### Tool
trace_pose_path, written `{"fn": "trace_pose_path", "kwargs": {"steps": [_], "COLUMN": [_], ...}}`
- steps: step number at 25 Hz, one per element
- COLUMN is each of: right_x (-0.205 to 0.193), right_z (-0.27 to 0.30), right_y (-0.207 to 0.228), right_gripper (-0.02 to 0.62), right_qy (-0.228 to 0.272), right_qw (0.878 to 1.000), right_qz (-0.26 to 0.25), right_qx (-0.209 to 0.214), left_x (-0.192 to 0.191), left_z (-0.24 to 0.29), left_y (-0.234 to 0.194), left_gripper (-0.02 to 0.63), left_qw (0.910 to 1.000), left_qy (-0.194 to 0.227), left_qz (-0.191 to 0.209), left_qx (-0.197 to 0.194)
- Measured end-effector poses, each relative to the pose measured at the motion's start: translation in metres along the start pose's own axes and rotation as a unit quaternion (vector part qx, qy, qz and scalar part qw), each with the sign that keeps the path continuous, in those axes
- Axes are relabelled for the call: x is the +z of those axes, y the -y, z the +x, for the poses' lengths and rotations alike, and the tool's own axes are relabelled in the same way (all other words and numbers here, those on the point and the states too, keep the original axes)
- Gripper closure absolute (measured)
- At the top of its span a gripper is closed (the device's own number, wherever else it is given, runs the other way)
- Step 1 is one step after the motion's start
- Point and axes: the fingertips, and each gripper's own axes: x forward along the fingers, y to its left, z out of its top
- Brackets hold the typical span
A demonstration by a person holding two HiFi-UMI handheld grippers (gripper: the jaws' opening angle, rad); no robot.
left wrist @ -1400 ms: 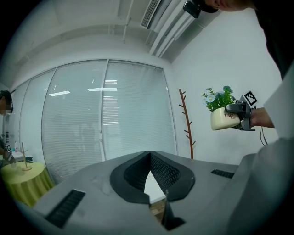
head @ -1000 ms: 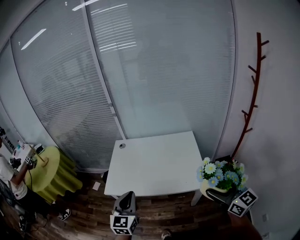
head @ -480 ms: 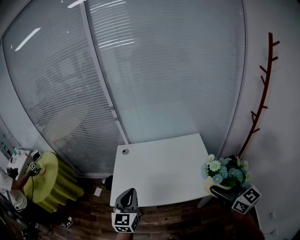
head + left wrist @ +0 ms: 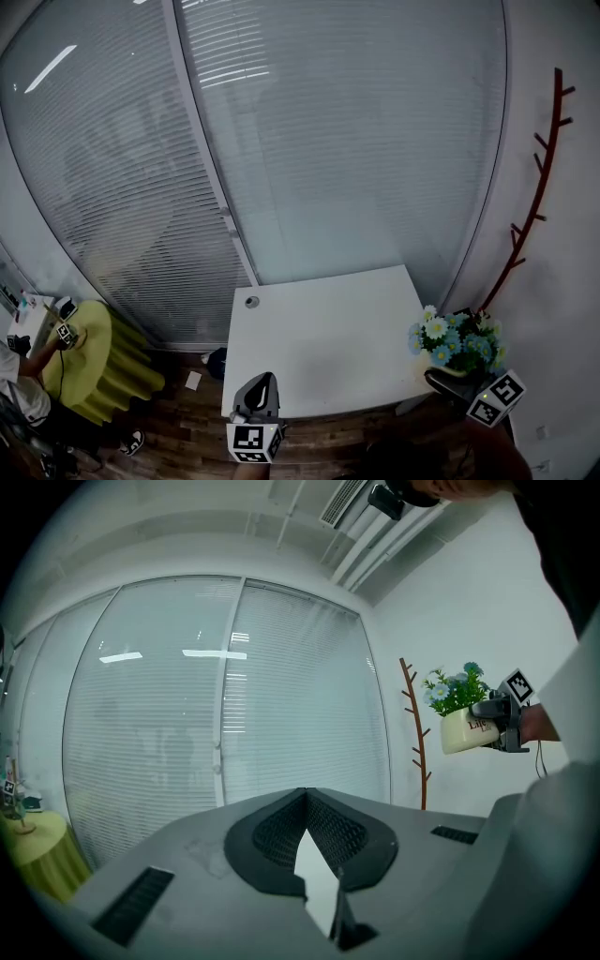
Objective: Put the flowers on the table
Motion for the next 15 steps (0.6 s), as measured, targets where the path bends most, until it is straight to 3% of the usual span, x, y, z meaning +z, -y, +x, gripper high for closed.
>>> {"fn": "trace_pose_path", "kwargs": {"steps": [5, 15], "right_x": [-0.001, -0.012], "right_z": [0.032, 0.119], "right_y": [-0.003, 0.031], "right_gripper": [0.052, 0.052], "right_qy": [-0.001, 0.0], "right_qw": [0.999, 0.997], "right_qz": [-0.018, -0.016], "right_qx": [0.035, 0.071], "left_x": [0.007, -0.005], "left_z": [0.004, 0.043], "left_y": [-0.006, -0.056], "left_gripper": [0.601, 0.601], "left_qw": [0.9994, 0.997], "left_qy": [0.024, -0.007], "left_qz": [0.012, 0.018], "left_qx": [0.019, 0.074]}}
